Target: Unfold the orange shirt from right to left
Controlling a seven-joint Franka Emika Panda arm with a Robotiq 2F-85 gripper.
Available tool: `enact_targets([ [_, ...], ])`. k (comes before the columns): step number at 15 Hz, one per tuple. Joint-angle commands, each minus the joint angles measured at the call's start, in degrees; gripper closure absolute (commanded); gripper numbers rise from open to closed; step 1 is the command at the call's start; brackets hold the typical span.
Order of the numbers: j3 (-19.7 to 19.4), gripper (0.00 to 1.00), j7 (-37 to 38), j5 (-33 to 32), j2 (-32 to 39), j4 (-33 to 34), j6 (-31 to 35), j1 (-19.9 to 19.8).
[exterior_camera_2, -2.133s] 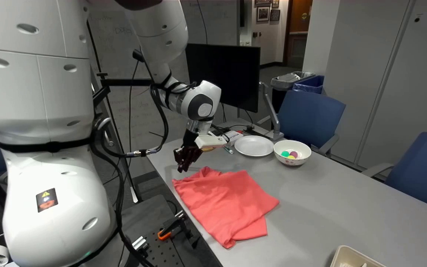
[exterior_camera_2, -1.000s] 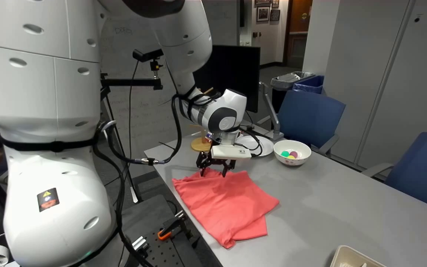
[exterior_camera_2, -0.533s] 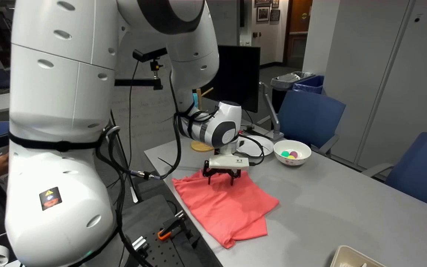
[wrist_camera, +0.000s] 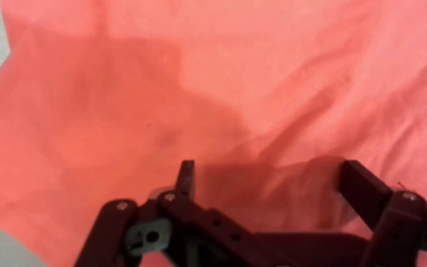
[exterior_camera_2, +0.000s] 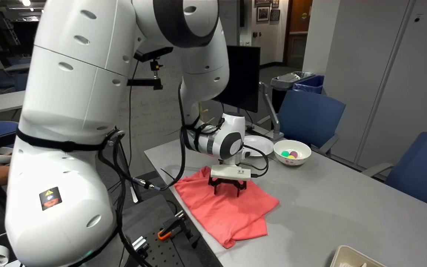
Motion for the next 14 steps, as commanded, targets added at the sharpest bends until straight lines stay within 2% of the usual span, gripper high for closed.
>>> enact_targets([
  [1, -1.1, 0.00, 4.7, -2.0, 3.8, 2.5, 1.4, 0.3],
  [8, -3.1, 0.00, 8.5, -1.9, 7.8, 5.5, 1.5, -0.2],
  [14, -8.1, 0.00, 11.1, -3.1, 8.0, 5.8, 1.8, -0.4],
])
